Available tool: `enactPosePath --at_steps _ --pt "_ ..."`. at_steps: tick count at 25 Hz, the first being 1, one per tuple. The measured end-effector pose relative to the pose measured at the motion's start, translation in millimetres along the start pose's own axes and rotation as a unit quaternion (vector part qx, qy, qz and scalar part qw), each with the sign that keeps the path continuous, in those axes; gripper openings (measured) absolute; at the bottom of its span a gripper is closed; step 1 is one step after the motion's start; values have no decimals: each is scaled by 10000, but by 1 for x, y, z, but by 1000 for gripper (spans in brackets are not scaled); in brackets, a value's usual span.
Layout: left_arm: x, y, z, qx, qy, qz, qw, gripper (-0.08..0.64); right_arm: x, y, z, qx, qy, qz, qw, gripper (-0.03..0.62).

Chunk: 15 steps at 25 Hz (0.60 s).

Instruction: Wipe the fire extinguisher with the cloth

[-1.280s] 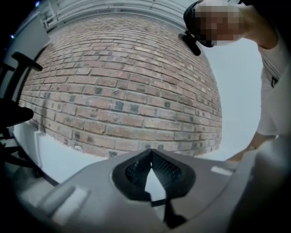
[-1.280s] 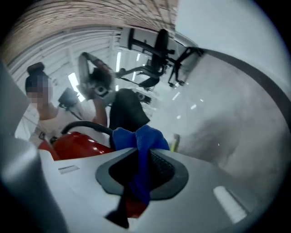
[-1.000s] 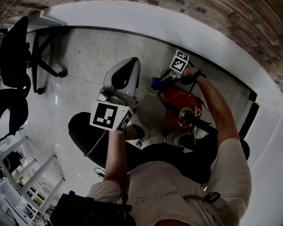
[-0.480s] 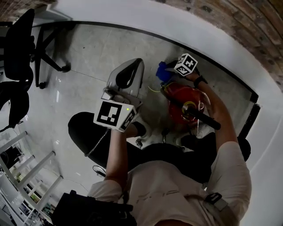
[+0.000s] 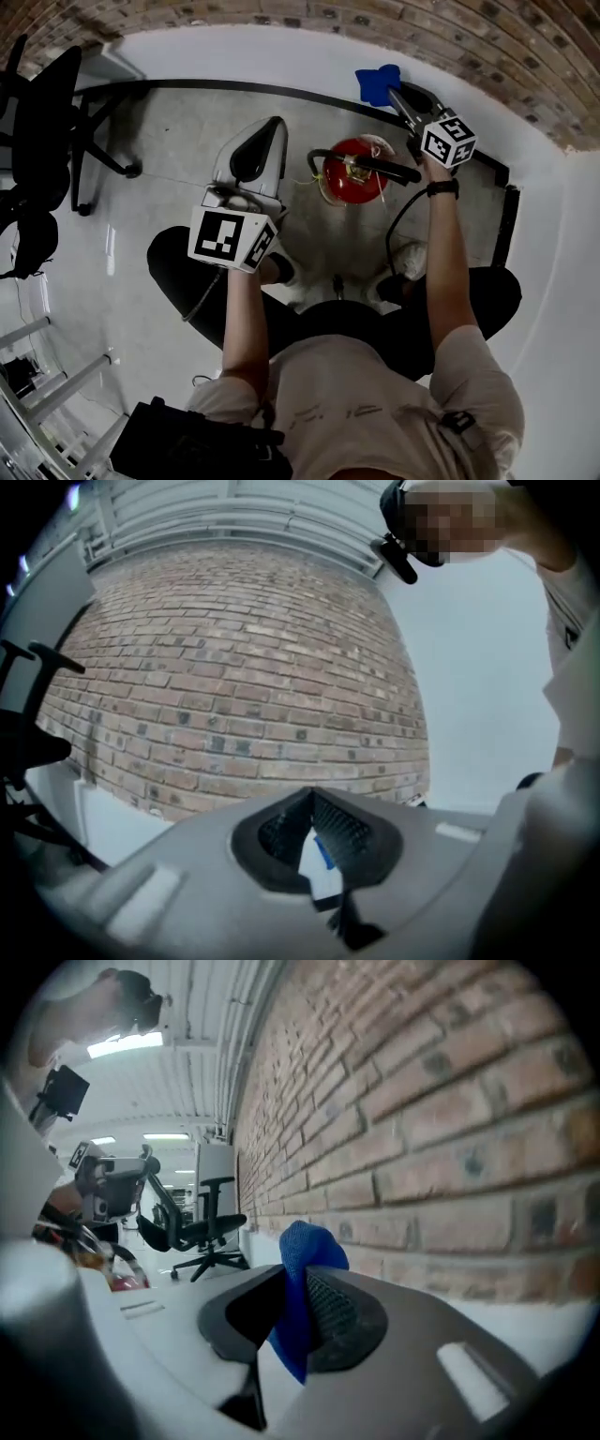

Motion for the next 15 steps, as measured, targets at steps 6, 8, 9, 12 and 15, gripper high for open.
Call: enactPosePath --at_steps 6,8,9,12,15 --pt "-39 54 -69 171 -254 -364 9989 0 -90 143 102 564 880 -1282 9862 64" --pt "-44 76 -100 289 -256 -404 9984 0 -100 191 147 775 928 -1618 9794 64" --pt "-45 89 -116 334 -267 -408 9983 0 -99 213 170 867 960 -1720 9766 64" --pt "-50 134 -158 354 -374 -417 9978 0 -88 262 235 1036 993 -1873 9718 66" --pt "-49 186 -196 382 -433 -439 9974 0 -62 303 300 1156 792 -1956 9706 66"
Point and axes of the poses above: the fingertips, and each gripper's own axes: y backward along the fingers, z to its left, x out of its underside, the point moved 2 cm from there along y, backward along the fingers, and after that the axes turned 8 degrees about -y, right-handed, at the moved point
